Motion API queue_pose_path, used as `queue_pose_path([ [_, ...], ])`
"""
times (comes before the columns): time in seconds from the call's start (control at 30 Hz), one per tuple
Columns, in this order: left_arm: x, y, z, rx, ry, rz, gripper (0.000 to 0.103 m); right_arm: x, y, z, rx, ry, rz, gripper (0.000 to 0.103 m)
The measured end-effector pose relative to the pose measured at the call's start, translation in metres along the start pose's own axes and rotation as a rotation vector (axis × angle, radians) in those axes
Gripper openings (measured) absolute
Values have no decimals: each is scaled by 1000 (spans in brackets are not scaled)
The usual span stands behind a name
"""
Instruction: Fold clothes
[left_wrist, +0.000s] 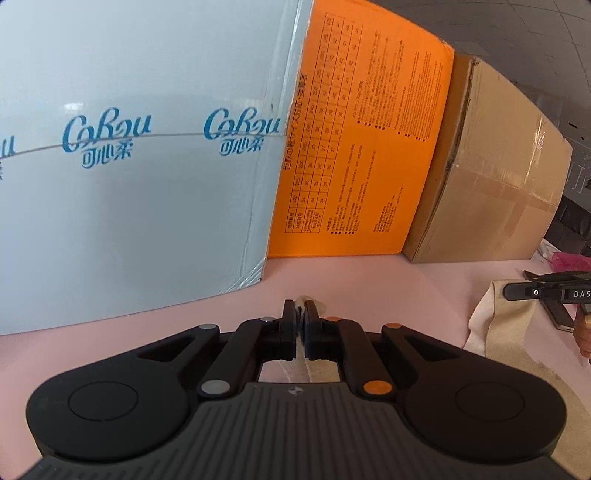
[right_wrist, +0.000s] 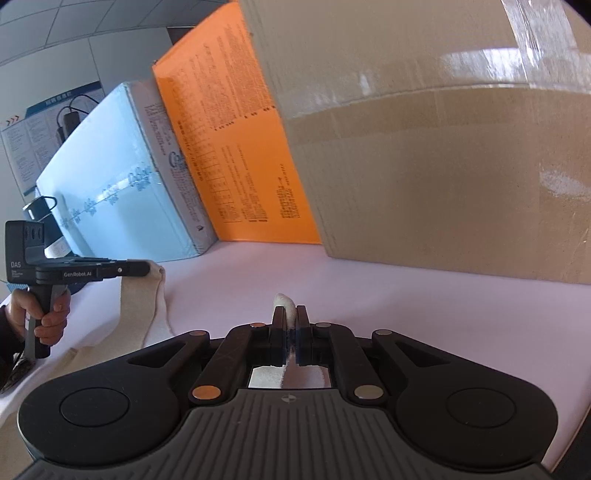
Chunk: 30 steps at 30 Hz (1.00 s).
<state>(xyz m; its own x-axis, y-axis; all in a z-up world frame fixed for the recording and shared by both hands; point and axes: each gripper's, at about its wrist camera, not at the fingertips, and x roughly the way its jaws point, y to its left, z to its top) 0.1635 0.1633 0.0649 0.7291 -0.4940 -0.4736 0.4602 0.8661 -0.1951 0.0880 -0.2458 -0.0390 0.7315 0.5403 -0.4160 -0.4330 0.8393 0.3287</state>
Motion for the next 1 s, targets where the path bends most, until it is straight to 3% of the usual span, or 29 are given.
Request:
queue_pose_path([
  [0.17, -41, -4, 3, 14, -46, -58, 3, -19, 14, 0, -5, -39, 32, 4],
  [0.47, -152, -15, -23, 61, -153, -232, 4, -92, 82, -54, -121, 9, 159, 4],
  [0.57, -190, -26, -48, 103, -148, -288, 4, -117, 105, -73, -161, 26, 202, 4],
  [0.67, -218, -45, -84, 214, -81, -315, 5, -142, 128, -91, -201, 43, 245, 5],
  [0.73, -234, -62, -111, 318, -13, -325, 17, -158, 143, -104, -227, 55, 273, 13],
  [0.77, -242, -71, -128, 385, 25, -326, 24, -161, 149, -114, -247, 88, 277, 38],
  [0.8, -249, -79, -144, 441, 54, -331, 39, -161, 154, -125, -269, 129, 278, 62],
  [0.83, -255, -85, -157, 488, 74, -337, 53, -162, 160, -137, -291, 170, 279, 66],
  [0.93, -273, -97, -183, 585, 94, -339, 60, -170, 171, -155, -340, 207, 265, 67],
  [1.0, -280, -99, -188, 590, 62, -319, 68, -178, 174, -158, -334, 180, 257, 76],
])
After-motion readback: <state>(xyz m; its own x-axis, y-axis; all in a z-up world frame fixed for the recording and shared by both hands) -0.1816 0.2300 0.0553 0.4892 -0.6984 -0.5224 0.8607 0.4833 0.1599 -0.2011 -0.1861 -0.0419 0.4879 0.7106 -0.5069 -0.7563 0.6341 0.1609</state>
